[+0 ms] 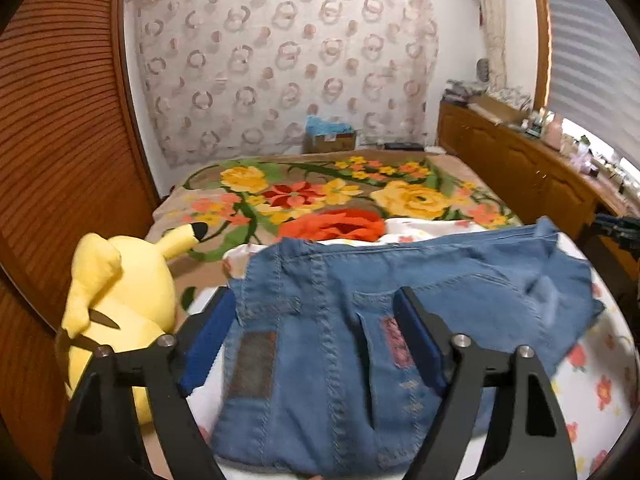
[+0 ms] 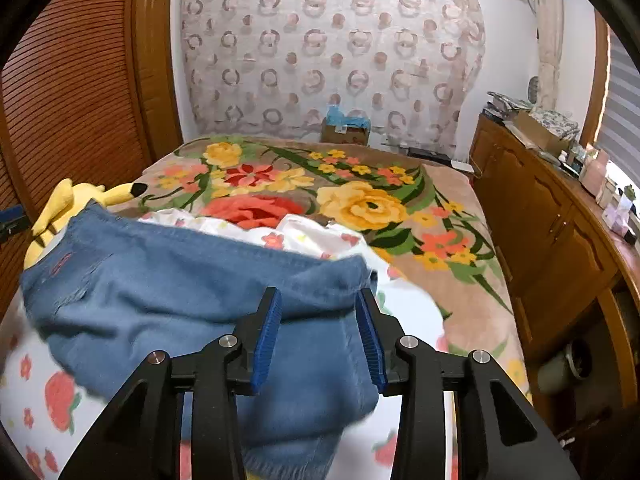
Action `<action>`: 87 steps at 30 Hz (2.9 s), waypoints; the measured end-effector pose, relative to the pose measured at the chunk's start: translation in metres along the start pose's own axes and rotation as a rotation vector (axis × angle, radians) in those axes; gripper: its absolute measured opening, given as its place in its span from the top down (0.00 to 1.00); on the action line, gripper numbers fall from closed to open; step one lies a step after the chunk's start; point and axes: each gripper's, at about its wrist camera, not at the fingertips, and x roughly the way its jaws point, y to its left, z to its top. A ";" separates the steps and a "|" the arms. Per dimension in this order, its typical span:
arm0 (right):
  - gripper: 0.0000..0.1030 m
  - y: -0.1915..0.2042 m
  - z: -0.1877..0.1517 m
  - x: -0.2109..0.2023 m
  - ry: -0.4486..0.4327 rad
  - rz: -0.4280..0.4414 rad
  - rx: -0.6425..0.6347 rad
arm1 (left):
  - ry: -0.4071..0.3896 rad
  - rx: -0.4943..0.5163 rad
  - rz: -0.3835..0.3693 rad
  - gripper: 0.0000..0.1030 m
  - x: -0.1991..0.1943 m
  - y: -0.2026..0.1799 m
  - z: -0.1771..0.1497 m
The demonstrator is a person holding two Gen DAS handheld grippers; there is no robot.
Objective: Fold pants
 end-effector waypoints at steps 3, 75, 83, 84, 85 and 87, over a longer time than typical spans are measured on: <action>0.60 0.003 -0.013 -0.018 -0.004 0.020 -0.010 | 0.009 -0.017 -0.036 0.21 -0.009 -0.003 -0.012; 0.87 -0.019 -0.050 -0.101 -0.112 -0.031 -0.032 | -0.133 -0.087 0.043 0.90 -0.111 0.040 -0.050; 0.87 -0.015 -0.115 -0.154 -0.128 -0.020 -0.023 | -0.146 -0.094 0.020 0.90 -0.172 0.034 -0.099; 0.87 -0.018 -0.121 -0.159 -0.126 -0.015 -0.016 | -0.142 -0.094 0.013 0.90 -0.178 0.033 -0.107; 0.87 -0.019 -0.124 -0.166 -0.121 -0.014 -0.017 | -0.134 -0.094 0.008 0.90 -0.181 0.031 -0.115; 0.87 -0.019 -0.137 -0.175 -0.106 -0.007 -0.009 | -0.105 -0.094 -0.003 0.90 -0.184 0.029 -0.136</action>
